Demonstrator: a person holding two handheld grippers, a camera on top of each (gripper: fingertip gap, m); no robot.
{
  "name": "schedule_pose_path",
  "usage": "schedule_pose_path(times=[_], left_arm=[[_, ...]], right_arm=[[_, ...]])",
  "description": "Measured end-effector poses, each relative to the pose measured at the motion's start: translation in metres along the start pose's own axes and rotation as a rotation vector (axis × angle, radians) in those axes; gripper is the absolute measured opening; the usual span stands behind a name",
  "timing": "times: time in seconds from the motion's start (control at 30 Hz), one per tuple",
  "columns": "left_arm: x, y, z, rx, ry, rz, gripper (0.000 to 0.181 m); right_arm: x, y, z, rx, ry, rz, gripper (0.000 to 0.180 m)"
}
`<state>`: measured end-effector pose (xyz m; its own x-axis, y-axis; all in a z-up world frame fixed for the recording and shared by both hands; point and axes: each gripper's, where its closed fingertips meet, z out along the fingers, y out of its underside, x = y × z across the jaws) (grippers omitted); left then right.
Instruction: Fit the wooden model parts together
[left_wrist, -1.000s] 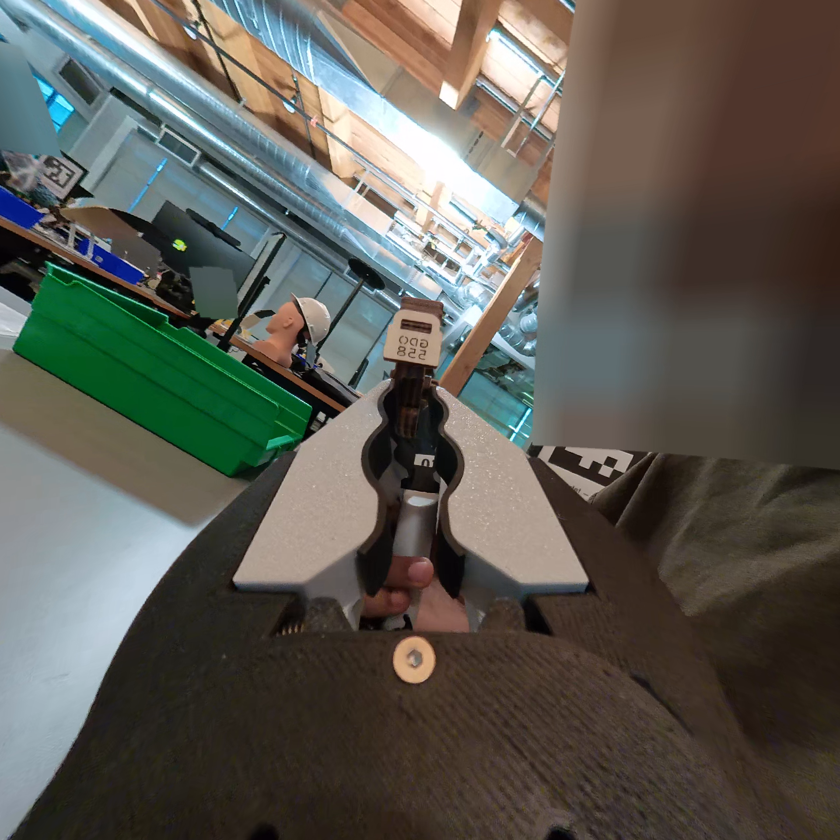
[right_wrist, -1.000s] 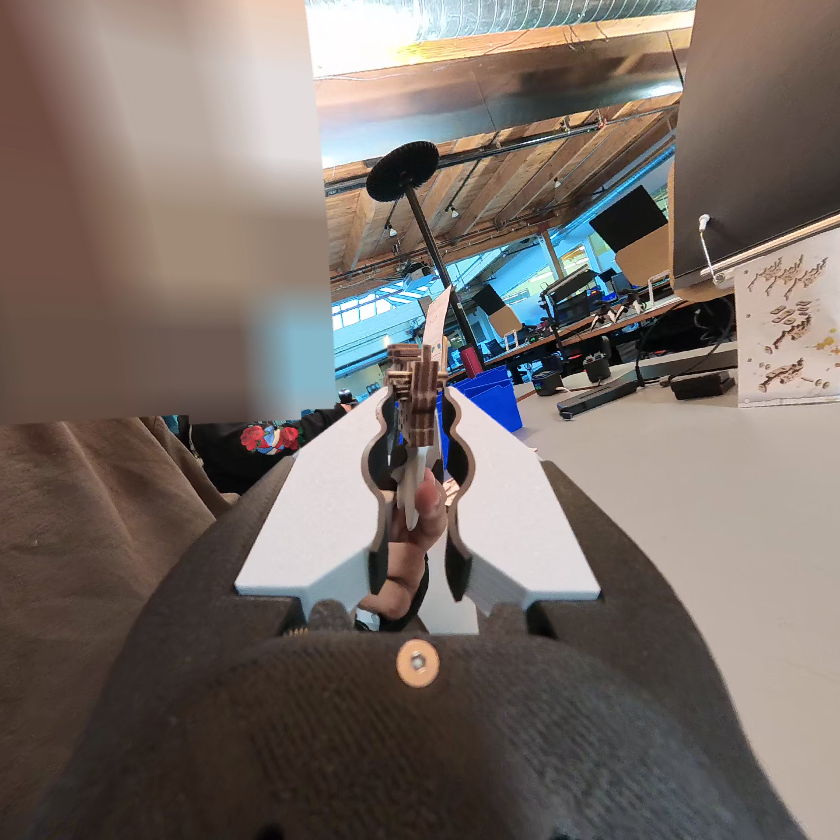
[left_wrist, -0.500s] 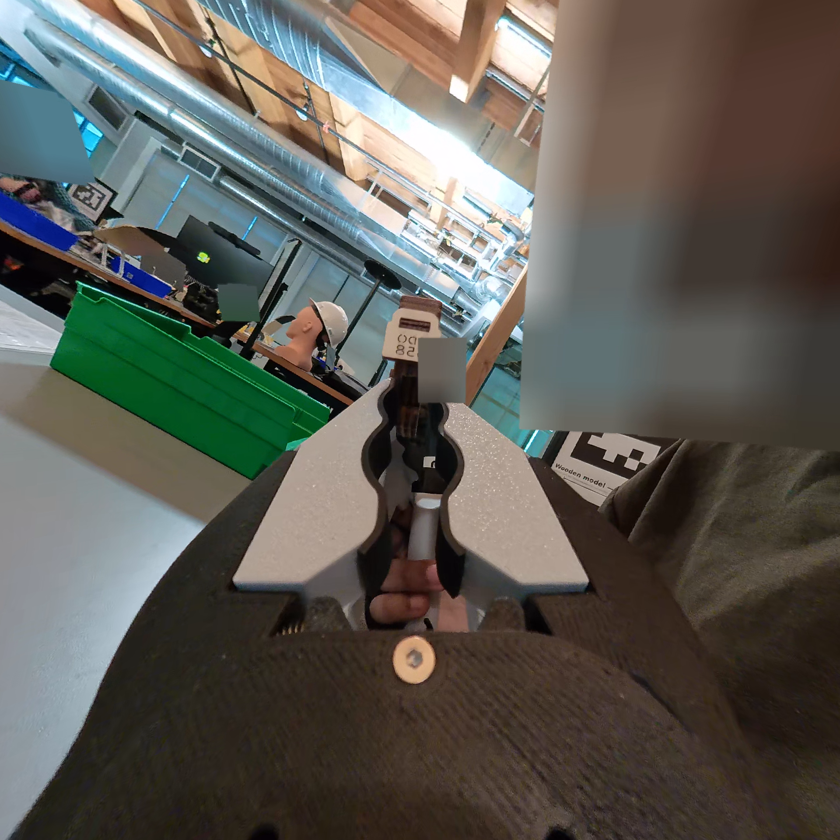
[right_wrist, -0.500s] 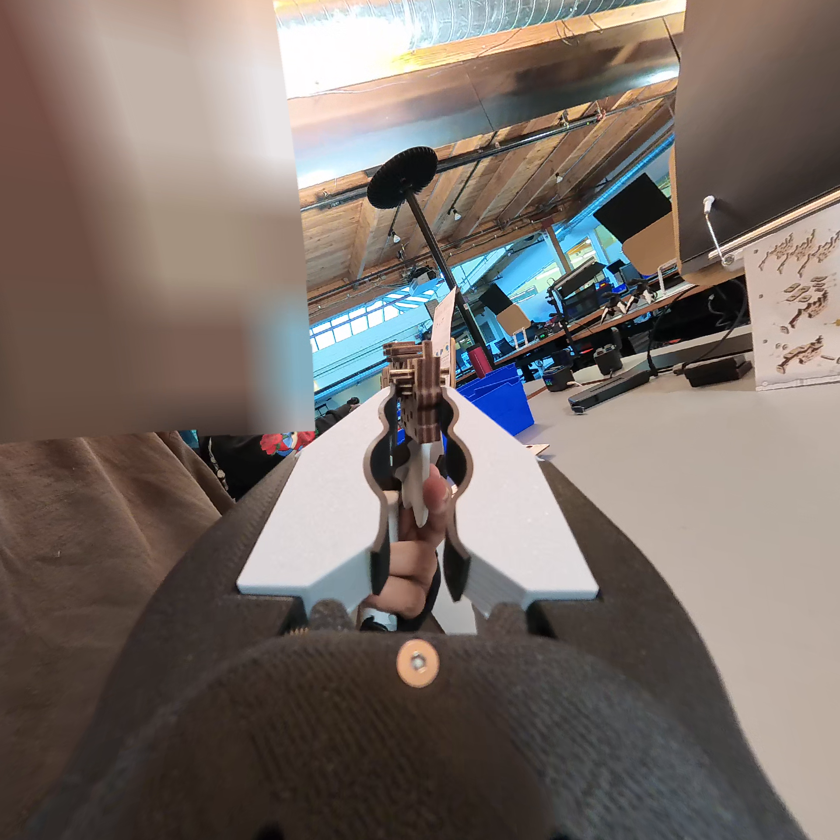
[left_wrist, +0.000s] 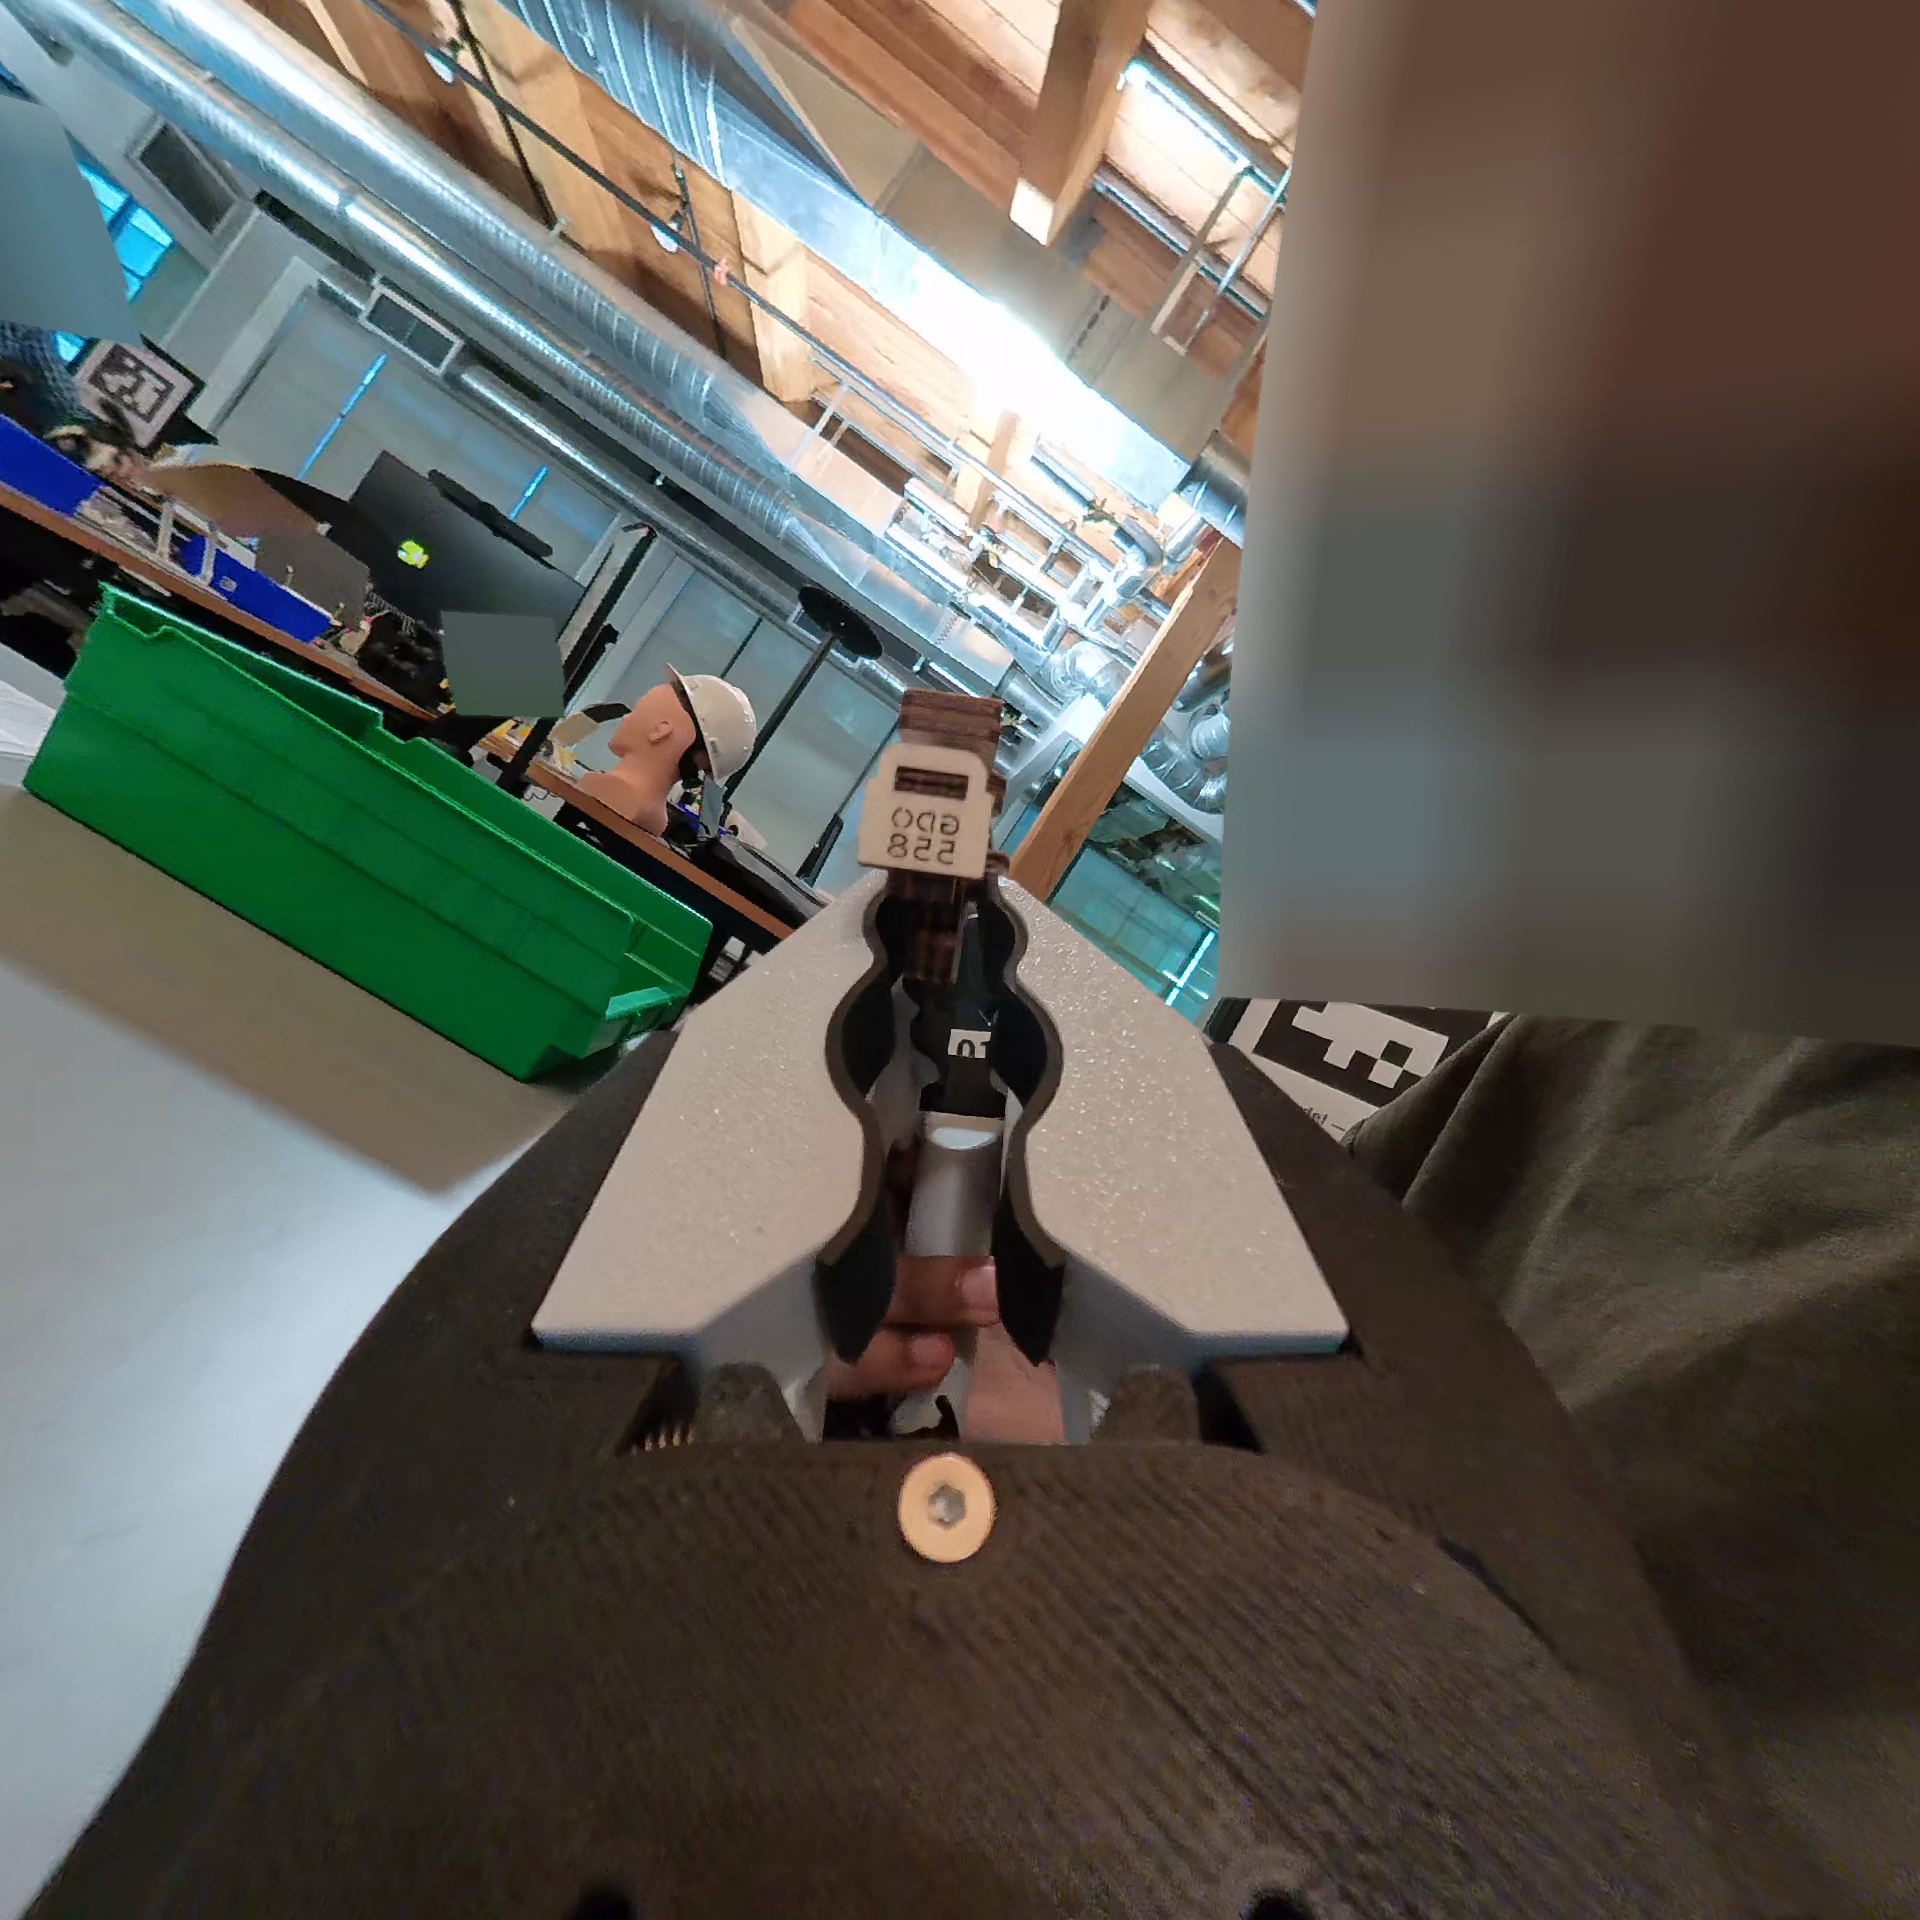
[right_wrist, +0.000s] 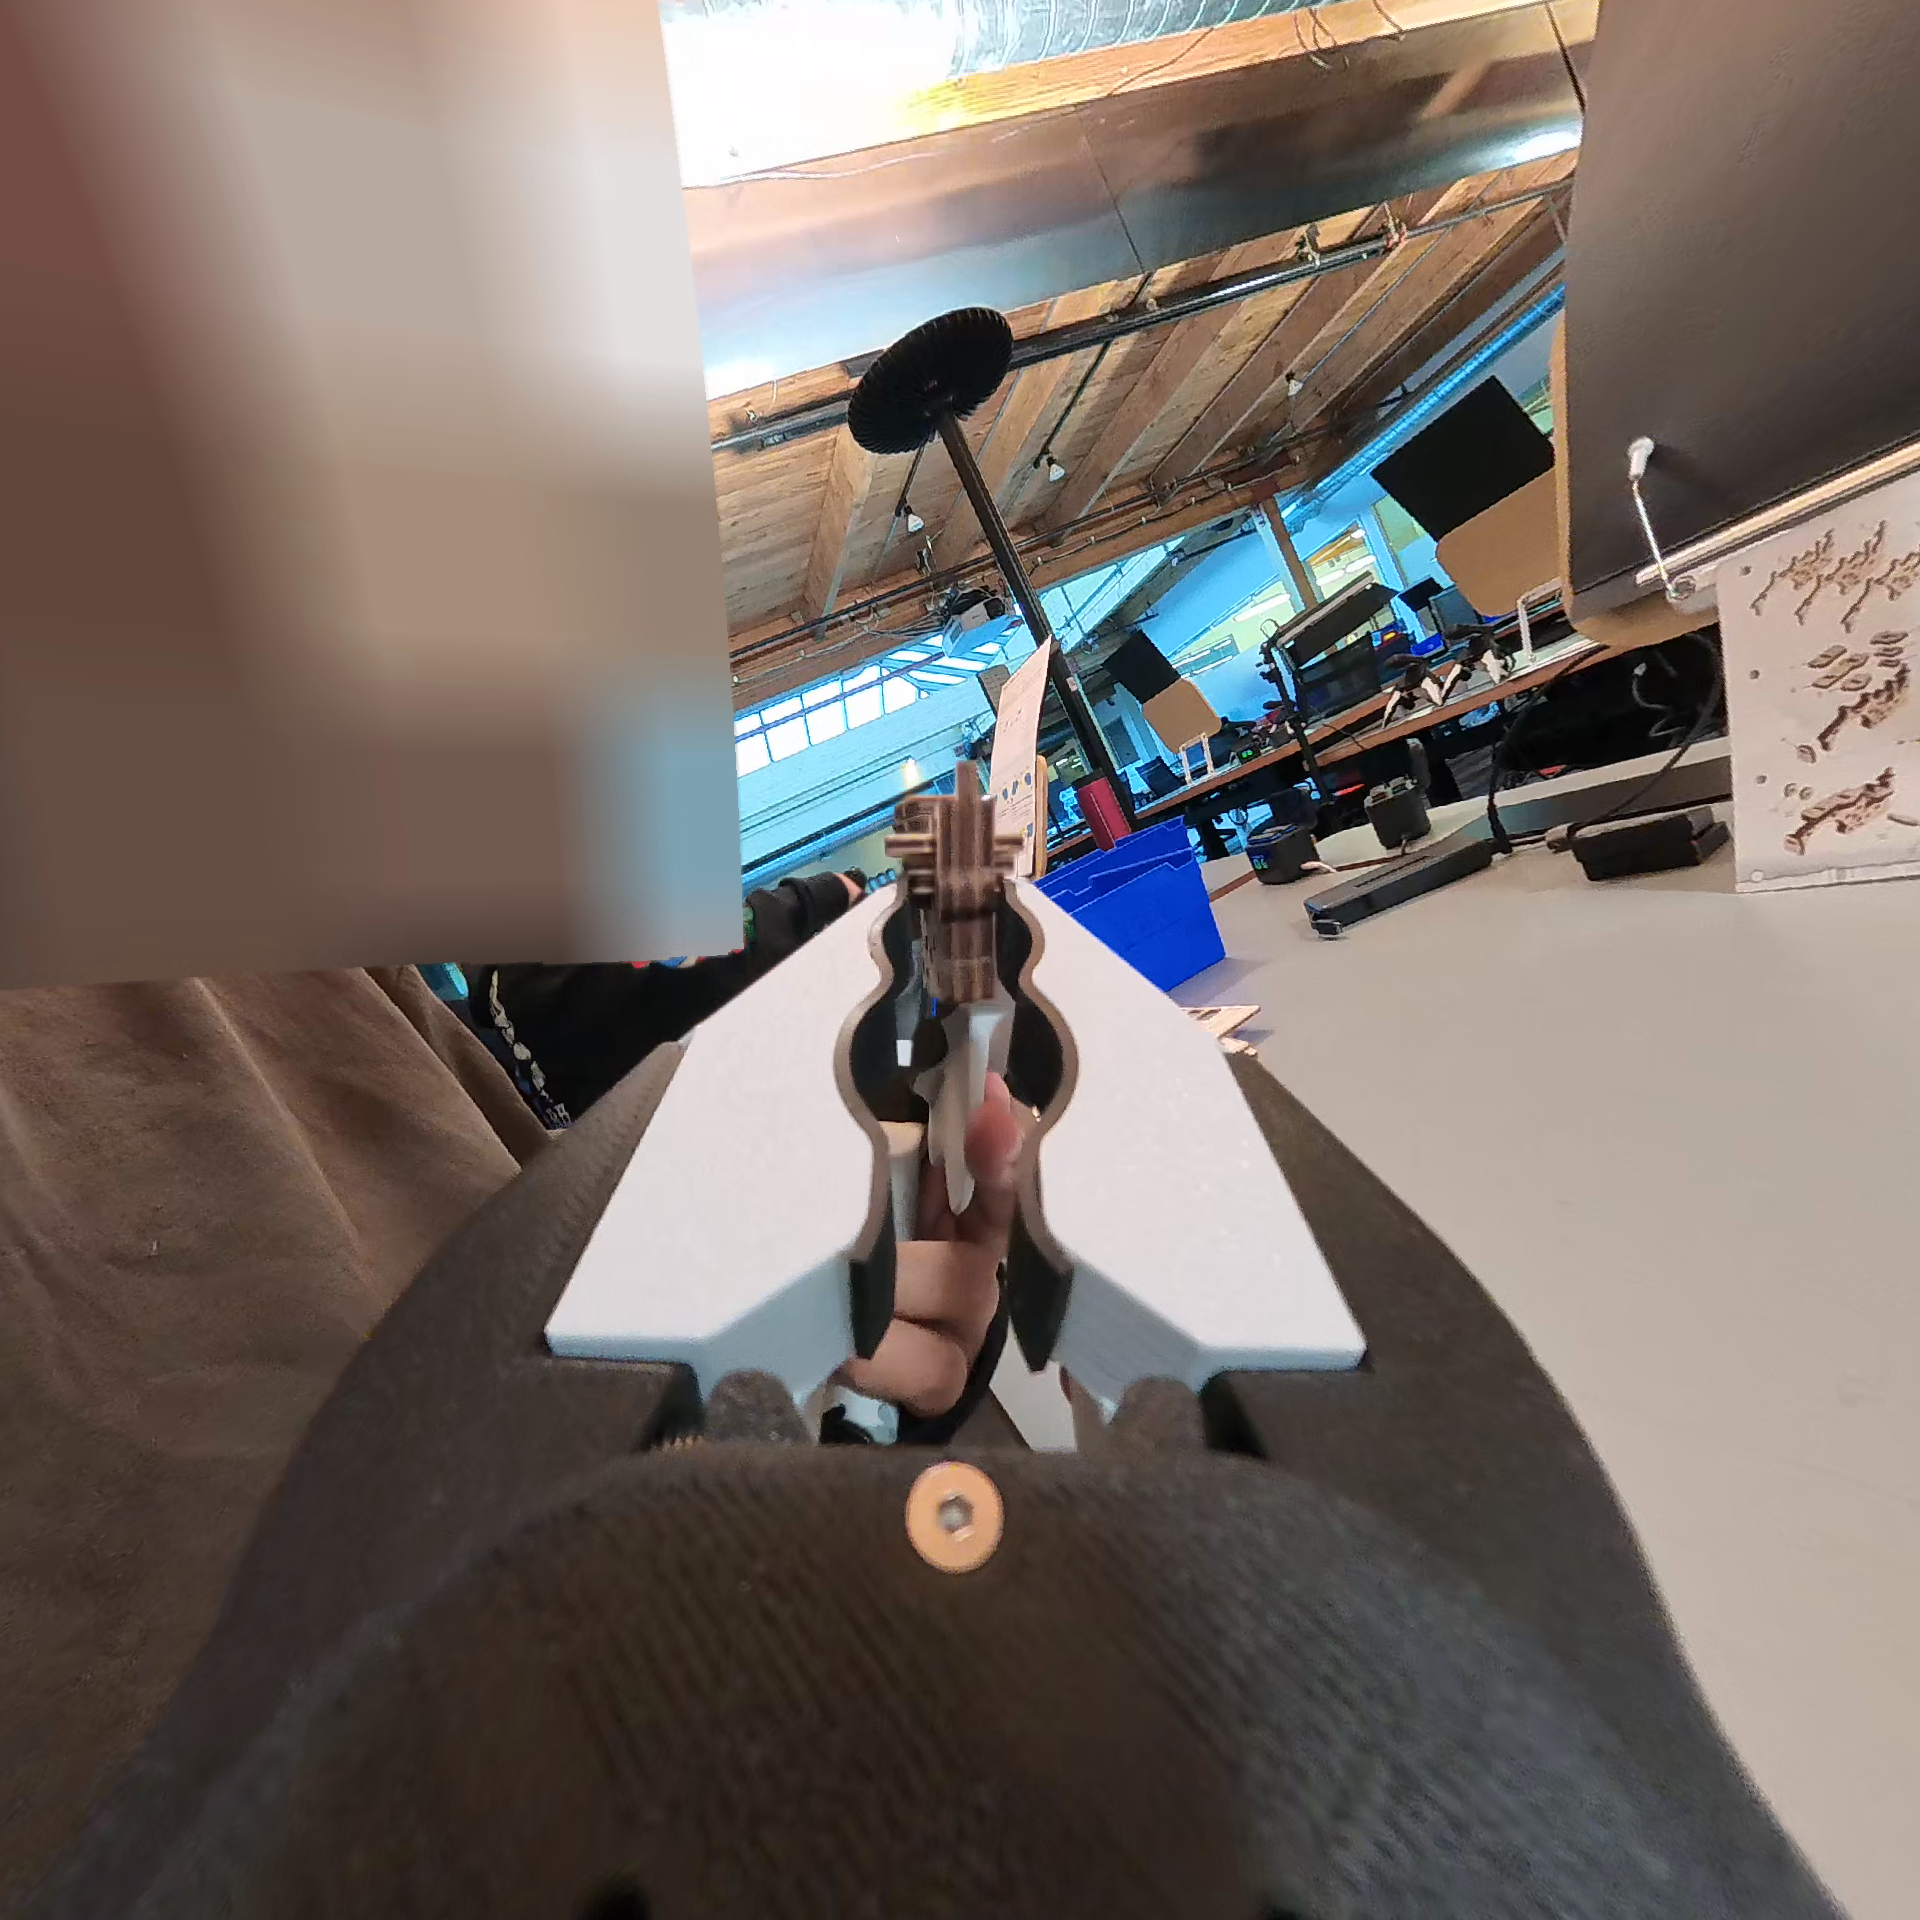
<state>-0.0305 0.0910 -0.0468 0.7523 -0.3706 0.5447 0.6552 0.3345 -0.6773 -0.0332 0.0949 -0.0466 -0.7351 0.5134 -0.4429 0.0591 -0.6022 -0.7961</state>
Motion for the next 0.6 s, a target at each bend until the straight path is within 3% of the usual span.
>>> schedule_pose_path(times=[0.3,0.6], left_arm=[[0.003,0.000,0.000,-0.024,0.019,0.022,0.010],[0.011,-0.003,0.001,-0.058,0.073,0.076,0.026]], right_arm=[[-0.002,-0.001,0.000,0.004,-0.019,-0.016,0.014],[-0.017,-0.011,-0.002,0.017,-0.087,-0.225,0.014]])
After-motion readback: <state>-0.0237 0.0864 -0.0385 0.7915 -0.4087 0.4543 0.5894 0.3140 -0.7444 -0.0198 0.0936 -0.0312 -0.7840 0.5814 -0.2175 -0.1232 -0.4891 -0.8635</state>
